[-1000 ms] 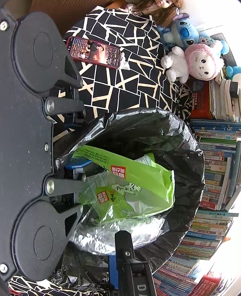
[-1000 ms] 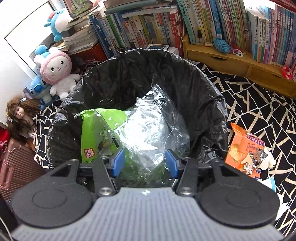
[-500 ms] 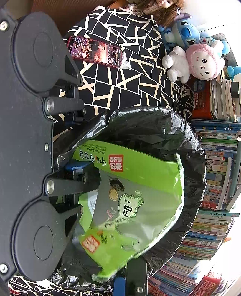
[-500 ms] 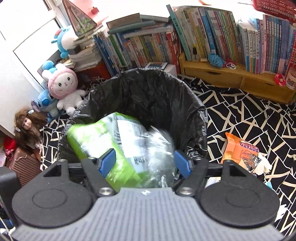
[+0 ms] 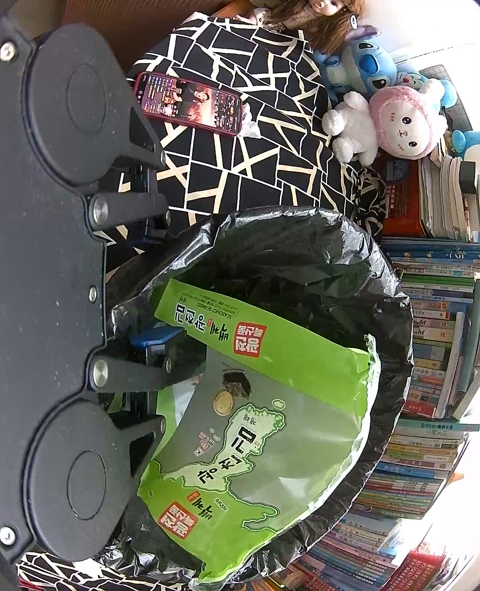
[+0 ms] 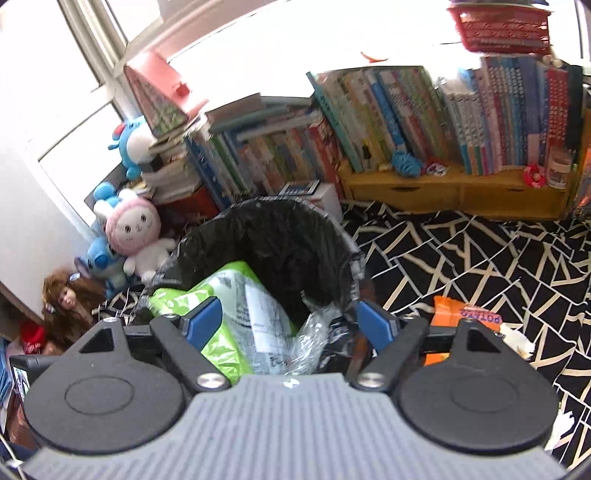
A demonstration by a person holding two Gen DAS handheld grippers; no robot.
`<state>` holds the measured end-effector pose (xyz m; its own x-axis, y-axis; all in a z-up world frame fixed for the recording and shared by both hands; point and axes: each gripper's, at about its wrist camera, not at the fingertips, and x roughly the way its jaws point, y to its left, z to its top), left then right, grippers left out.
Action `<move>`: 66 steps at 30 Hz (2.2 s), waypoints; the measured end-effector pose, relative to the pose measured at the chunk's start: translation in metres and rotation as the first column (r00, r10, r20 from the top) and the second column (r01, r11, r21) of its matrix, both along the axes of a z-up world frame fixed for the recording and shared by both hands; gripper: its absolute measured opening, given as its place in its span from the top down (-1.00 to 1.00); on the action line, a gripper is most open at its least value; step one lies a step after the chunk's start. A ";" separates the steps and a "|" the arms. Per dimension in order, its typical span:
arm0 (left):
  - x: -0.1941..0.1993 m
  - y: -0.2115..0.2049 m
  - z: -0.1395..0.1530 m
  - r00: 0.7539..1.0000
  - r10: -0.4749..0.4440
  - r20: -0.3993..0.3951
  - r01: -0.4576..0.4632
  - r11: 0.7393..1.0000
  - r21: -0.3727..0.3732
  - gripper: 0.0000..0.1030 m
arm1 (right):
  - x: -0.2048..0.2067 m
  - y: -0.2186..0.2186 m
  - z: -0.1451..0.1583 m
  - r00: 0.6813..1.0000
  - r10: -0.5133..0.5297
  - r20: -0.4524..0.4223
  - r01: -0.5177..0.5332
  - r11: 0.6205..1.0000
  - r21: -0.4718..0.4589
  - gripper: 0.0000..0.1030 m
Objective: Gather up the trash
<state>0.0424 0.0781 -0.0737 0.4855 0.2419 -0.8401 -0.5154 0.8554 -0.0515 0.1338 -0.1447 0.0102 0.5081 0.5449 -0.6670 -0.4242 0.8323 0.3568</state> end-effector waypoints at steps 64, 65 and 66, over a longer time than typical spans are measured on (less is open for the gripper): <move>0.005 -0.007 -0.005 0.998 -0.050 -0.026 0.051 0.998 0.045 0.05 | -0.045 -0.119 -0.211 0.907 -0.394 -0.151 0.336 0.890 -0.307 0.42; 0.005 -0.007 -0.005 0.998 -0.050 -0.026 0.051 0.998 0.045 0.05 | -0.046 -0.120 -0.209 0.907 -0.394 -0.149 0.338 0.891 -0.302 0.42; 0.005 -0.007 -0.005 0.998 -0.050 -0.025 0.051 0.998 0.044 0.05 | -0.047 -0.120 -0.207 0.908 -0.394 -0.145 0.341 0.893 -0.294 0.43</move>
<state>0.0470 0.0706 -0.0788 0.4778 0.2553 -0.8405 -0.4725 0.8813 -0.0010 0.0868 -0.2652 -0.1966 0.4829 0.1416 -0.8641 -0.0138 0.9879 0.1542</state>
